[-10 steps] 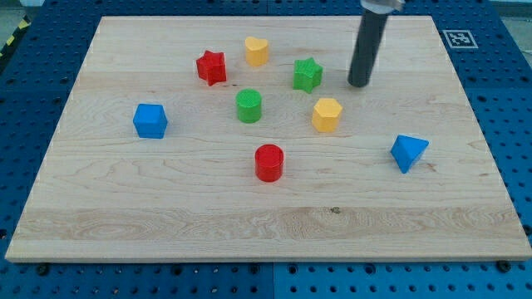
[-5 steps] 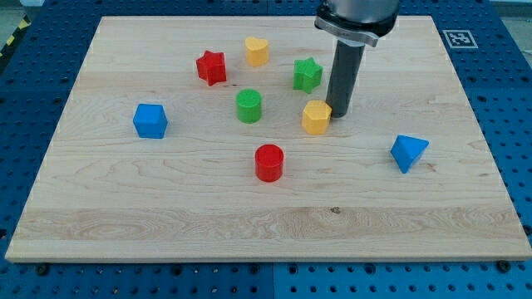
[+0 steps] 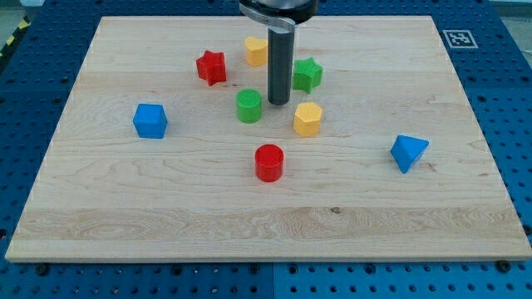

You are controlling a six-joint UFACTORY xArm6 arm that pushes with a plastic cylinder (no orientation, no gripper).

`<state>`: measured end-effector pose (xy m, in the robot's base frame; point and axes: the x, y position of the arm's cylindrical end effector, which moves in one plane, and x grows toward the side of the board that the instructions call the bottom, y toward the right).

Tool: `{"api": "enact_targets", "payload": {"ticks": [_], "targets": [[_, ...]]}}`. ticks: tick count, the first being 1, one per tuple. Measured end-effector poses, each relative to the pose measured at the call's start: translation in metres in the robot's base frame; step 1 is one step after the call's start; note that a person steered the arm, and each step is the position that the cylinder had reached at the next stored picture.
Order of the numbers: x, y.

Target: Move the yellow hexagon slightly down

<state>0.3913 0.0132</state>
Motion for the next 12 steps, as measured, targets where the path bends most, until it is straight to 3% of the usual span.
{"api": "enact_targets", "payload": {"ticks": [10, 11, 12], "targets": [[0.028, 0.059], [0.029, 0.070], [0.031, 0.120]]}}
